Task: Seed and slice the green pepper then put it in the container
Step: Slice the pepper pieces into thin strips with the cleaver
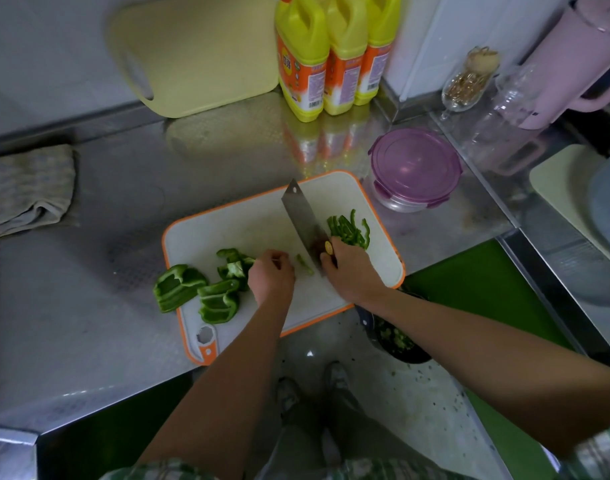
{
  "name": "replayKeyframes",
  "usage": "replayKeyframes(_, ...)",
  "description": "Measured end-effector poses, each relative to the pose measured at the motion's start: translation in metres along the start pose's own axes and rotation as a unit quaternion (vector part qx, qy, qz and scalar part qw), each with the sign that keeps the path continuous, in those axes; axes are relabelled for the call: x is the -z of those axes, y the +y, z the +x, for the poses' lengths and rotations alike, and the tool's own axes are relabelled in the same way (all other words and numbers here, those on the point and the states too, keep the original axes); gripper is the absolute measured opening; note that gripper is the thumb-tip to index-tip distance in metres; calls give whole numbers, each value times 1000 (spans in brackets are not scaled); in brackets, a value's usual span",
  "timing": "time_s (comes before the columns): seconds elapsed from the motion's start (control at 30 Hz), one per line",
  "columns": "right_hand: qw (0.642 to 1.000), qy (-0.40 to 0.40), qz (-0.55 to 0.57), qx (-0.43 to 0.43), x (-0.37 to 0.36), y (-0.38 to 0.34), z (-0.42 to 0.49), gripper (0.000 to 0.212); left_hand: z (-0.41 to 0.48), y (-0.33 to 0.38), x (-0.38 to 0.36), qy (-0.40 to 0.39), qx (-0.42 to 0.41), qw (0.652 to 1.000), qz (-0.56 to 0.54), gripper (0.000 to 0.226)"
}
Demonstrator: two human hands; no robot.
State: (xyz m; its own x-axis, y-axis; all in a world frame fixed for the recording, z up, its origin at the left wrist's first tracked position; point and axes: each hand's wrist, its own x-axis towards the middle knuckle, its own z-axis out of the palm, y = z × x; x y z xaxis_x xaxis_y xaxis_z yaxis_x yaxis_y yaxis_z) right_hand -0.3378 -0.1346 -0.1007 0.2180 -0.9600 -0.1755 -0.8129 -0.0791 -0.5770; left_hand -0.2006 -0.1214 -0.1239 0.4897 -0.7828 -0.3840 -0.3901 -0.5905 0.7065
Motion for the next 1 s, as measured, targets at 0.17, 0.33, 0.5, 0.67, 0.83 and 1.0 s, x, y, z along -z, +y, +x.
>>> replayKeyframes(0.17,998,-61,19,15,-12,-14,-9,17,-10,3,10,-5,-52,994,96,22)
replayKeyframes(0.33,998,-62,-10,-10,-7,3,-11,21,-18,-1,17,-6,-53,992,112,22)
replayKeyframes(0.5,997,-3,-30,-68,5,13,-4,18,-23,-6,24,1,-55,992,117,22)
replayKeyframes(0.67,999,-52,10,4,-9,-6,-14,19,-24,-6,30,37,-88,987,131,23)
replayKeyframes(0.83,998,-21,-10,-60,-5,8,-13,20,-18,-12,45,102,-129,975,148,20)
replayKeyframes(1.0,999,-5,8,-48,-2,-1,-5,20,-11,-25,63,143,-87,961,222,25)
